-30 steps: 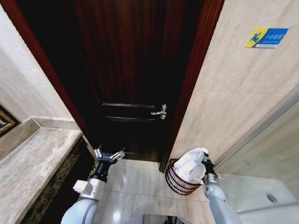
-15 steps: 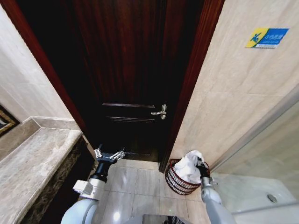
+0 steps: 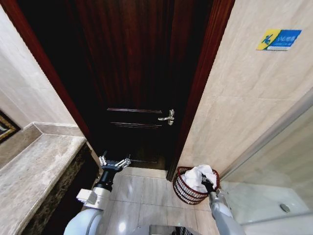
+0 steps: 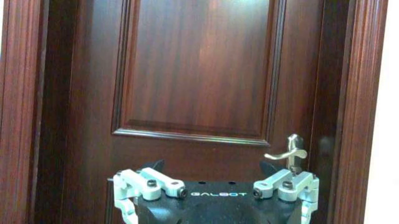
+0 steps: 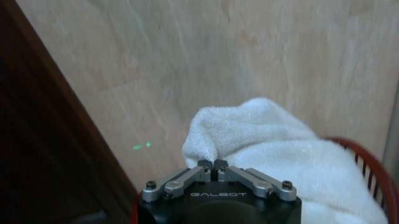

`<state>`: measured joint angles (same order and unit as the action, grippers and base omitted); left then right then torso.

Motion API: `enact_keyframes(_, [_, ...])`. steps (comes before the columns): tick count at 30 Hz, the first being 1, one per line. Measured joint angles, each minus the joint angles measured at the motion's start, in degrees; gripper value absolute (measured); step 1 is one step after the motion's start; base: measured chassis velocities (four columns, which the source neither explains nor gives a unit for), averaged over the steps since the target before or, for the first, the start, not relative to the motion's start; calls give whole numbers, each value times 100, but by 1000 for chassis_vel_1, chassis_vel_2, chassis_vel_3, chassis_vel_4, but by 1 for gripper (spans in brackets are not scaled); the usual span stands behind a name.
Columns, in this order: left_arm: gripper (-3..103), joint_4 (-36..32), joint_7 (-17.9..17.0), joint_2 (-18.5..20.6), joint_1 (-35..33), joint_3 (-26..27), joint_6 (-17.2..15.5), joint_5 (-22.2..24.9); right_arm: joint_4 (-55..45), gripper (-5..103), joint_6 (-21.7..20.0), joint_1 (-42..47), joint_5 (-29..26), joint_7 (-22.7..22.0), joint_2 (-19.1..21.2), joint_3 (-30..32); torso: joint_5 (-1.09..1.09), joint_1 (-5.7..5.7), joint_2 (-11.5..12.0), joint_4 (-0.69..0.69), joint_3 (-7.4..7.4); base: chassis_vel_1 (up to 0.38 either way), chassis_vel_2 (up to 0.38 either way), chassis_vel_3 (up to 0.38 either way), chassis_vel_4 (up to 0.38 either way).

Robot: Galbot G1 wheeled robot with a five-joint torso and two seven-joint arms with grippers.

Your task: Discard the used towel into the hamper.

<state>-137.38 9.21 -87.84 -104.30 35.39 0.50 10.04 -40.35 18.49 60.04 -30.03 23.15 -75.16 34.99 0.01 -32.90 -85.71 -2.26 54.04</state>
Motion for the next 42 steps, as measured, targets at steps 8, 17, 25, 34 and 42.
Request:
enact_keyframes(8, [99,0,0,0,0,0,0,0,626,1,-645,-374,420,218,94,36,-3,0,0,0,0,0,0,0,0])
enact_keyframes(17, [99,0,0,0,0,0,0,0,992,1,-1023,-876,1259,29,64,45,-1,0,0,-1,0,0,0,0,0])
enact_keyframes(25, [99,0,0,0,0,0,0,0,1301,1,-1060,-1071,1576,-57,5,99,-1,0,0,-1,0,0,0,0,0])
enact_keyframes(34, [99,0,0,0,0,0,0,0,1282,1,-1122,-929,1625,75,114,115,-1,2,0,1,0,-3,7,2,-4])
enact_keyframes(42, [99,0,0,0,0,0,0,0,1188,1,-1223,-875,1789,-87,86,162,0,-4,1,-2,1,-93,94,94,-105])
